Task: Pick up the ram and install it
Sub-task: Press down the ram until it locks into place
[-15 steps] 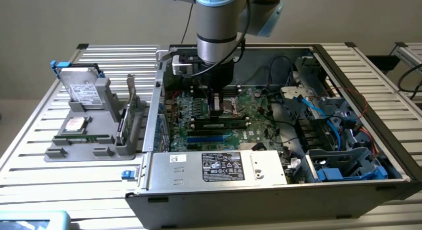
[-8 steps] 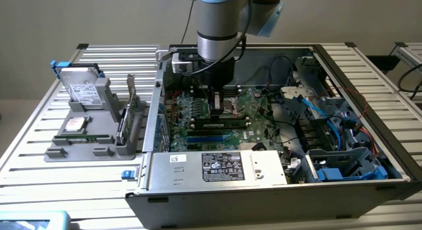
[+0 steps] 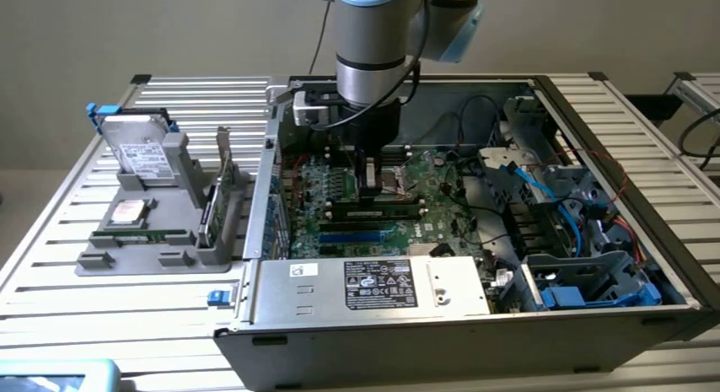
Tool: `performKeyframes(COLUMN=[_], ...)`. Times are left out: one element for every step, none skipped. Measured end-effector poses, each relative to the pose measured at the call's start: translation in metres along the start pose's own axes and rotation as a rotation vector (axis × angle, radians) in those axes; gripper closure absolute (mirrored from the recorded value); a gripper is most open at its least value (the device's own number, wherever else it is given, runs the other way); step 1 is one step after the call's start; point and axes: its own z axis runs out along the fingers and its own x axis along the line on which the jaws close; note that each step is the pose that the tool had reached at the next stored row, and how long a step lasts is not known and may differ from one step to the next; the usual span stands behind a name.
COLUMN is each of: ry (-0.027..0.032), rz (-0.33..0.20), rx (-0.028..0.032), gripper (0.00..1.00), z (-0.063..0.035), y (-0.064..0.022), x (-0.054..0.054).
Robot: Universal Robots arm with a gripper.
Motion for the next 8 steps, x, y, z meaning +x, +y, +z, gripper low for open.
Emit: performKeyframes(ry=[-0.0015,-0.0031,-0.0044,-0.0064,-0.0074,-0.0083,-0.009,-0.0101], rz=[0.0,0.0,0.0,0.0,0.0,0.0,0.0,0.0], rx=[0.0,0.0,-0.0001,0.0,-0.0001,-0.0001,-0.0002,-0.0003], gripper=[0.89,0.89,0.89,0.89,0.89,0.89,0.89,0.89], z=[0.0003,0.0006,0.0009,0.0013,0.0017,0.0023,0.0031,0.0039], y=[0.0,0.0,0.0001,0.0001,0.0001,0.0002,0.0002,0.0002], x=[0.0,-0.0001,-0.0002,-0.0003,-0.0003,-0.0003,-0.0004,-0.0005])
